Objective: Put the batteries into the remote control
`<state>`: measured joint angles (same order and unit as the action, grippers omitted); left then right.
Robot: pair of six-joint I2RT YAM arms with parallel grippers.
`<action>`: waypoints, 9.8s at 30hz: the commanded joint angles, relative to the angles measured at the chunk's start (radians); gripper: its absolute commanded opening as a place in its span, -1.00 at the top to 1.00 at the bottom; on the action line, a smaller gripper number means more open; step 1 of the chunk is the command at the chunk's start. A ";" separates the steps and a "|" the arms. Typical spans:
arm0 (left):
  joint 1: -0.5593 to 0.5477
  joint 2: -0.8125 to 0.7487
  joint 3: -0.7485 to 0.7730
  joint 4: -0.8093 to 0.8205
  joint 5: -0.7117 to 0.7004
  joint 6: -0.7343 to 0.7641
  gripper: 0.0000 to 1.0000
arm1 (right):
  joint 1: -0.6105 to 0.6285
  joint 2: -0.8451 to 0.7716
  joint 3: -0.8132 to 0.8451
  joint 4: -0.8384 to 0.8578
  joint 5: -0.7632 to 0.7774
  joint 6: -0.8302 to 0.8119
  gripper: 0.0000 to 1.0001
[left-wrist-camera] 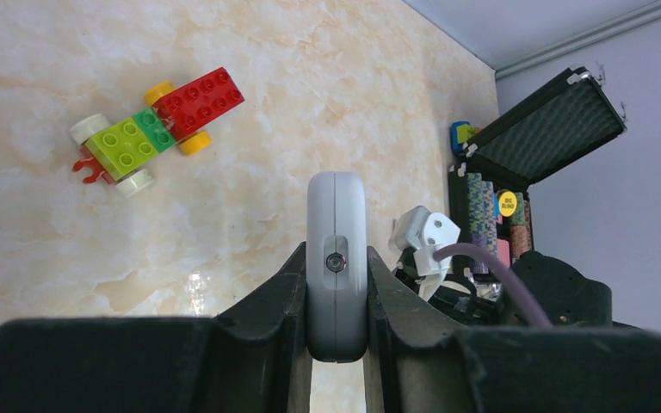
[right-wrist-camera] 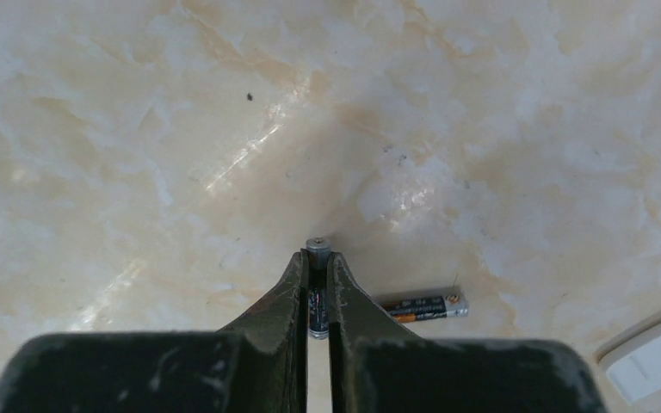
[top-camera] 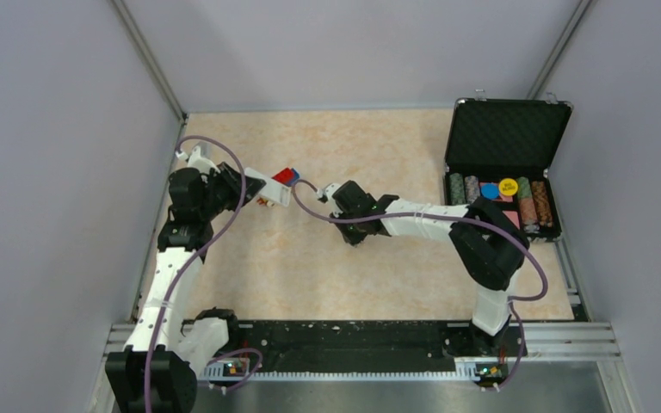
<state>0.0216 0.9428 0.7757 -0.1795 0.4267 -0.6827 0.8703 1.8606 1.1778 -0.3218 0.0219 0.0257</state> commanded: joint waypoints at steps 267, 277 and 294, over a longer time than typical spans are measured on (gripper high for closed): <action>-0.494 -0.149 0.175 -0.201 -0.948 0.248 1.00 | -0.146 0.248 0.302 -0.281 -0.032 1.607 1.00; -0.492 -0.121 0.148 -0.181 -0.841 0.134 1.00 | -0.146 0.081 0.188 -0.218 0.063 1.492 1.00; -0.492 -0.125 0.081 -0.141 -0.786 0.048 1.00 | -0.162 0.083 0.195 -0.383 0.020 1.327 0.96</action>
<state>-0.4736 0.8230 0.8642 -0.4004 -0.3813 -0.6113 0.7273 1.9327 1.3537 -0.6453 0.0757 1.4006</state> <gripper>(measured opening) 0.260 0.027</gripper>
